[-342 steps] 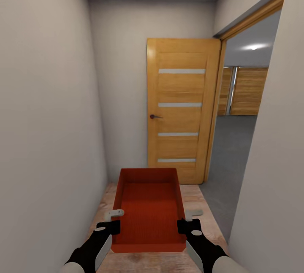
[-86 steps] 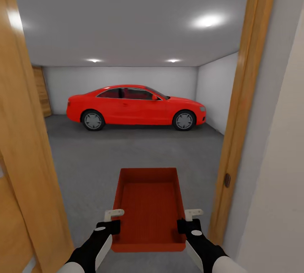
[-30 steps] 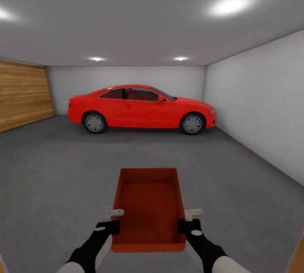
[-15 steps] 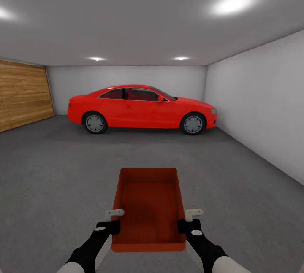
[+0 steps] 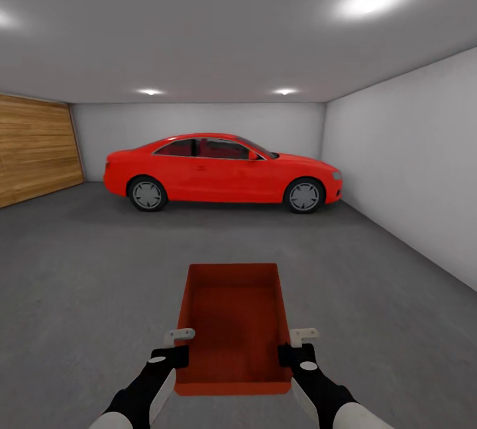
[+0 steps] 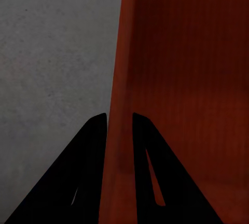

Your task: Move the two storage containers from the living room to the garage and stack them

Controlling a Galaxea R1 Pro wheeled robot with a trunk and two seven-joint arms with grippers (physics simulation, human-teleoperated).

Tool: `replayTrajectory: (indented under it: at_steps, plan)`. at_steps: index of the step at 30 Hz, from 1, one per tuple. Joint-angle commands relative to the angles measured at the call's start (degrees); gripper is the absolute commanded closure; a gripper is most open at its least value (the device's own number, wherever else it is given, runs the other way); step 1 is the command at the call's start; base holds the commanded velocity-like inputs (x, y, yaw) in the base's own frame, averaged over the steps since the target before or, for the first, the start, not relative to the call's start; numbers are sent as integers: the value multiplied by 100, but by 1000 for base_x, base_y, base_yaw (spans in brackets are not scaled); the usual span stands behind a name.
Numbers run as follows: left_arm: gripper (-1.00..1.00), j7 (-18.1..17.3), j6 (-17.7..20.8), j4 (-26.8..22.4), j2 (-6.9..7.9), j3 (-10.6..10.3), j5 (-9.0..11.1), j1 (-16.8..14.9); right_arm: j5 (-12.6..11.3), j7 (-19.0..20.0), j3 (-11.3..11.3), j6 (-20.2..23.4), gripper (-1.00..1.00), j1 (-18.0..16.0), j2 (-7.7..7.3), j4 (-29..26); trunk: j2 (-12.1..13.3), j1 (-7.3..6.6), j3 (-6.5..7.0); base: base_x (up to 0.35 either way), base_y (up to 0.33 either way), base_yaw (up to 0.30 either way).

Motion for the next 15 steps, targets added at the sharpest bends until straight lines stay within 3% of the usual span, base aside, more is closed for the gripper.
replayTrajectory:
  at_steps: [1, 15]
  plan:
    - [100, 19, 43, -11, 0, 105, 358, 1, 27, -86, -178, -291, 100, -8, 1, -15, -5, 4, -8, 321, 0, 0]
    - [100, 19, 43, -2, 0, 108, 364, 2, 27, -86, -178, -291, 100, -8, 1, -15, -5, 4, -8, 321, 0, 0]
